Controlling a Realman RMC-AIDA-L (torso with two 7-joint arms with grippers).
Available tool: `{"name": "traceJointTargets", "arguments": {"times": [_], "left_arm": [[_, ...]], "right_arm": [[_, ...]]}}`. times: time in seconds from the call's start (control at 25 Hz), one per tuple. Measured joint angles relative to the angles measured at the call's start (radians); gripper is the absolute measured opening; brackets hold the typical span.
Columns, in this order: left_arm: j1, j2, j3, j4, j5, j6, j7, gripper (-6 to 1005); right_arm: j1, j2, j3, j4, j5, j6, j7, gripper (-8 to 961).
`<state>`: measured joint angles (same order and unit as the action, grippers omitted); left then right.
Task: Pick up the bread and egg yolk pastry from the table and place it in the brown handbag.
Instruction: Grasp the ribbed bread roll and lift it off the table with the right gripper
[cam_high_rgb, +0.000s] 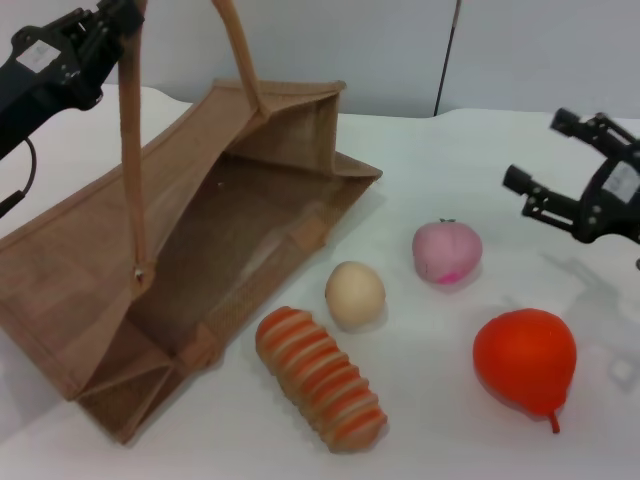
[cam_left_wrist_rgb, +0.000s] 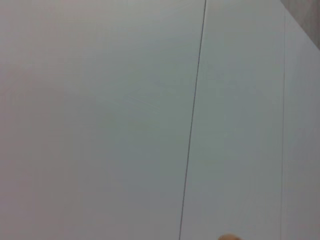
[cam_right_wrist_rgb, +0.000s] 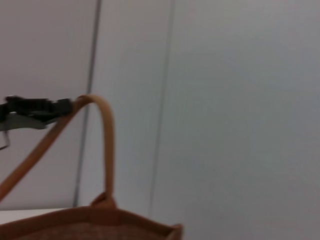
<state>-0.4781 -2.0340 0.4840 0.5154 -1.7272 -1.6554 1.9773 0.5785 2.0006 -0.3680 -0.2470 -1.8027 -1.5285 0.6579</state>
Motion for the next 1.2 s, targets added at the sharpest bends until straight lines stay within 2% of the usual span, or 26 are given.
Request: {"name": "traceJointTargets", "arguments": {"times": [0.12,0.4,1.2], "left_arm": [[-0.001,0.000,0.000,0.000,0.000,0.002,0.000,100],[-0.002,0.000,-0.005,0.001,-0.006,-0.038,-0.001,100],[0.010,0.005,-0.171,0.021,-0.012,-0.211,-0.019,98]], "right_arm": [[0.014,-0.003,-0.036,-0.003,0.000,0.004,0.027,881],[0.017,-0.005,-0.038,-0.004,0.000,0.007,0.031,881],[0.011,-0.005,-0.034,-0.005,0.008,0.023,0.032,882]]}}
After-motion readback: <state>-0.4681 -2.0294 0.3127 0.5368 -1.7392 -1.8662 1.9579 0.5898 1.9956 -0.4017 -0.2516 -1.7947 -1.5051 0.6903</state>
